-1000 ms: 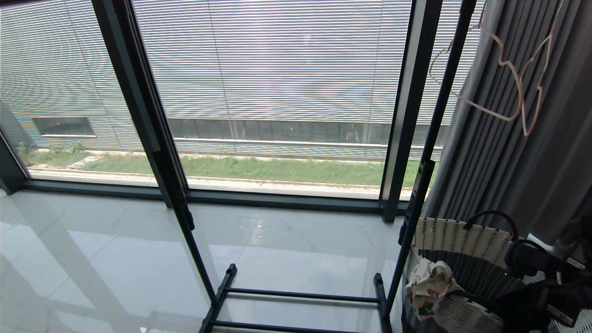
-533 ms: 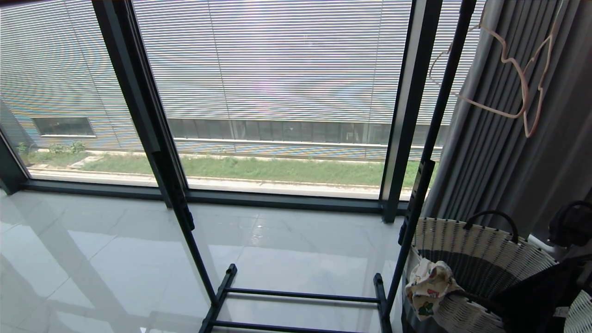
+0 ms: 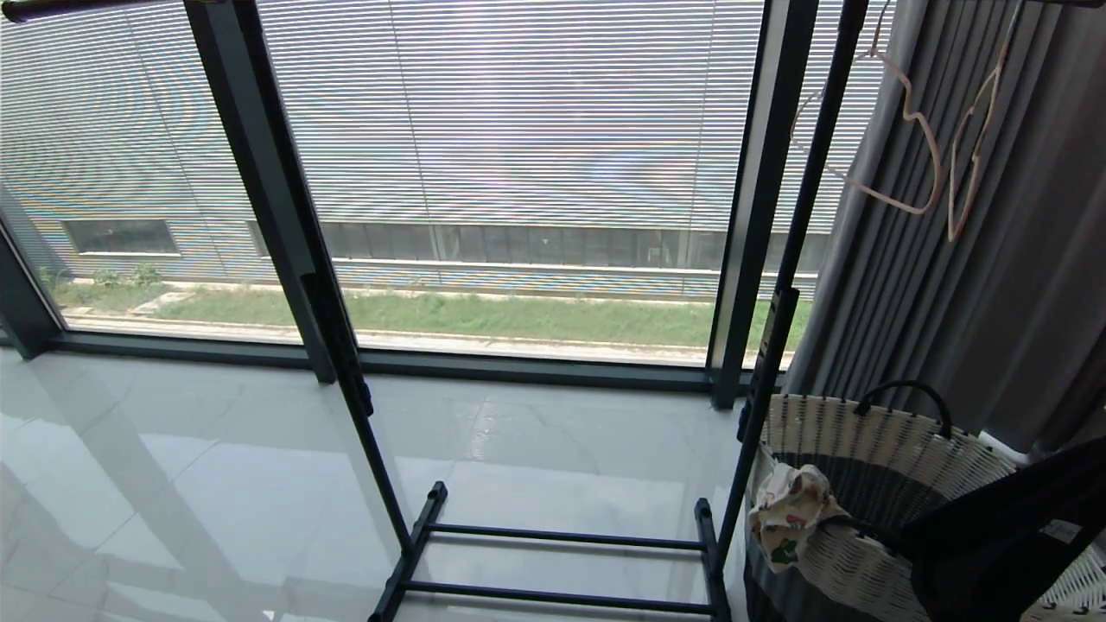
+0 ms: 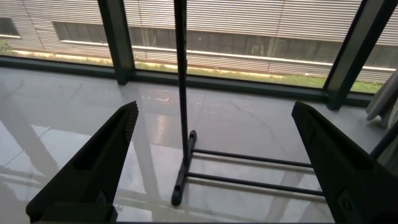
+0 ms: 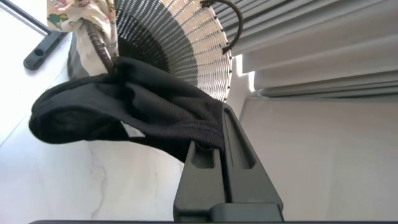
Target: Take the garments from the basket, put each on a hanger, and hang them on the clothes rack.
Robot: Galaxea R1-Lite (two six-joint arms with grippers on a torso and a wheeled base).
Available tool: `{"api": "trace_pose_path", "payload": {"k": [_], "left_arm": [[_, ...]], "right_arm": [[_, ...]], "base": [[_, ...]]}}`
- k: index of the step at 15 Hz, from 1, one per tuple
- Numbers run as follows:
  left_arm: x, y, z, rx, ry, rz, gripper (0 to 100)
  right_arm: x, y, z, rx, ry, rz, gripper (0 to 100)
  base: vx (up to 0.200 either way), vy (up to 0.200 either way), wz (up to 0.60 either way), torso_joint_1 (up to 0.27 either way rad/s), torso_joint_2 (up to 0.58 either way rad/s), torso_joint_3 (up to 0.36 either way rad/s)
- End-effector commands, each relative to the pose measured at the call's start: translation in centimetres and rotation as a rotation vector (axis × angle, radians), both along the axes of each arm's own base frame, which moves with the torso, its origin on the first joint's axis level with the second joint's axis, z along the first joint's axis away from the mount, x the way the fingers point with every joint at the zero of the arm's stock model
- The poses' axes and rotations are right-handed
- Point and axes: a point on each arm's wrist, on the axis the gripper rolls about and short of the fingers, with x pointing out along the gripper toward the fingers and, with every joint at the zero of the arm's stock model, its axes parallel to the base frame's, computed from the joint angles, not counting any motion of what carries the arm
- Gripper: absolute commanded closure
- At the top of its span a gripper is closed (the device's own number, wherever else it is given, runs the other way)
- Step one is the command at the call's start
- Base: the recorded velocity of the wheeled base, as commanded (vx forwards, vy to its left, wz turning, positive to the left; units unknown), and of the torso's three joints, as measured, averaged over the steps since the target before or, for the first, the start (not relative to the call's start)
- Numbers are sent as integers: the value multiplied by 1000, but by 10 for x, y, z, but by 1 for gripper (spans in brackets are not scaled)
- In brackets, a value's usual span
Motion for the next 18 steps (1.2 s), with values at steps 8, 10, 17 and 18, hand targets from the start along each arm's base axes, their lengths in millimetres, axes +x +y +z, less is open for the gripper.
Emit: {"api": "trace_pose_path", "payload": {"k": [8, 10, 17, 18], "left_arm": [[0, 0, 0, 0, 1, 0, 0], [0, 0, 0, -2, 1, 0, 0], [0, 0, 0, 0, 1, 0, 0], [0, 0, 0, 12, 2, 0, 0]], "right_arm": [[-15, 3, 2, 2, -16, 24, 100], [-16, 5, -1, 21, -6, 31, 100], [-16, 16, 1, 113, -16, 77, 100], [-16, 19, 4, 144, -23, 101, 100]], "base": [[-200, 0, 0, 1, 2, 5], [-200, 0, 0, 2, 5, 2], [-29, 0, 0, 0, 0, 1], [0, 0, 0, 0, 0, 0]]}}
